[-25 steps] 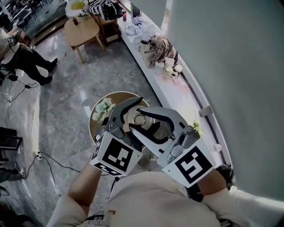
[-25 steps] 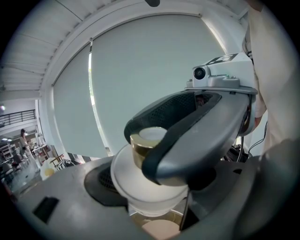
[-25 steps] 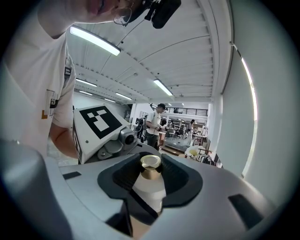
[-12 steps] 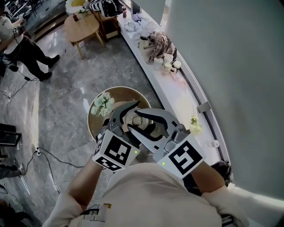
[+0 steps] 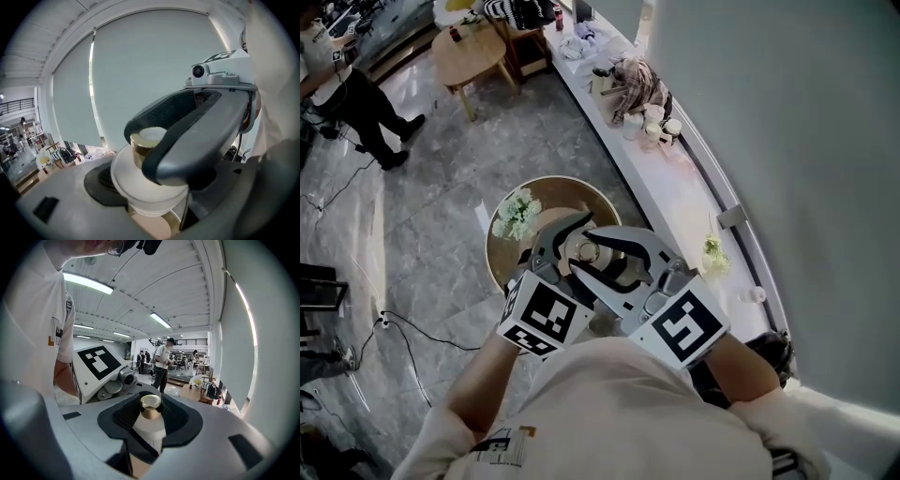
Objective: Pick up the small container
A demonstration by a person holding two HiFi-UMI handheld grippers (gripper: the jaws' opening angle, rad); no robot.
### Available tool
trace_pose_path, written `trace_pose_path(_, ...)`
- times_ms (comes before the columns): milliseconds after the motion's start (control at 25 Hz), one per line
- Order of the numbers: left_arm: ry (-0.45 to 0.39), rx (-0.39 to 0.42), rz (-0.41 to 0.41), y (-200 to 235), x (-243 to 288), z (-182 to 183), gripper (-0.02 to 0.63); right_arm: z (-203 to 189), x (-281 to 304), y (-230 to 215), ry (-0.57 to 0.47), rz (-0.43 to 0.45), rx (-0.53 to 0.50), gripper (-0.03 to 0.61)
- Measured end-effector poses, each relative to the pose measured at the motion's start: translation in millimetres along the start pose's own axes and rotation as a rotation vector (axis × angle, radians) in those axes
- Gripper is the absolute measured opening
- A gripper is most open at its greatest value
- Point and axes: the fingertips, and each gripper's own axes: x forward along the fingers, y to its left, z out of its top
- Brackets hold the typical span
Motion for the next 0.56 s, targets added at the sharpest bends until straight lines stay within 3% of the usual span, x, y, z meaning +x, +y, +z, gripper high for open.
trace_pose_path(560, 0.01, 0.003, -0.013, 0.6, 2.9, -5.1, 0.347, -4.1, 3.0, -1.7, -0.002, -0.005, 0.013, 0.138)
